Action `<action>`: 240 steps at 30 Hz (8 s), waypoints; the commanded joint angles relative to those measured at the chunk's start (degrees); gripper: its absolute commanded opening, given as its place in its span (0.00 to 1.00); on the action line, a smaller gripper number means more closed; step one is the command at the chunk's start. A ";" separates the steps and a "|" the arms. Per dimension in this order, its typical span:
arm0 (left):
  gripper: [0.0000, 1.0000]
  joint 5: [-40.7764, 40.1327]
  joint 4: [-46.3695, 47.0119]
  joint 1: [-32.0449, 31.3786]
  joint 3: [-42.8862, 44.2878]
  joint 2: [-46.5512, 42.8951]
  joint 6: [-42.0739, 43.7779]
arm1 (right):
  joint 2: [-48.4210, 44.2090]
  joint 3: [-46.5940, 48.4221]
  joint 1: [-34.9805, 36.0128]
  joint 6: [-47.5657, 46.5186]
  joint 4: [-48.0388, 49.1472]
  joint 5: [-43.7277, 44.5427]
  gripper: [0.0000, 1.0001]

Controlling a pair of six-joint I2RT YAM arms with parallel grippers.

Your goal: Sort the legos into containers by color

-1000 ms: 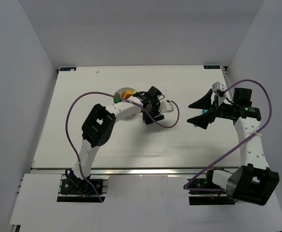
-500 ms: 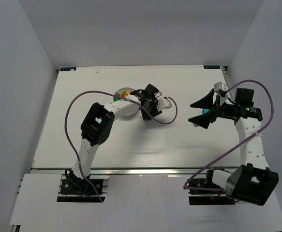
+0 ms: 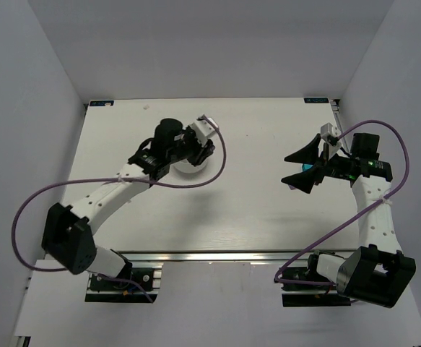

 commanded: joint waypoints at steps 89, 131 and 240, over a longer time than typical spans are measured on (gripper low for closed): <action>0.61 12.17 12.28 16.00 -5.32 9.07 2.39 | 8.27 6.15 -0.14 -30.27 -29.17 -5.01 0.89; 0.89 -13.05 -6.52 14.77 -23.52 -40.24 -28.38 | 27.61 12.05 3.72 41.89 12.58 72.08 0.41; 0.89 -26.06 -1.08 15.29 -30.02 -50.17 -23.98 | 57.23 58.01 53.91 -26.43 9.54 33.23 0.00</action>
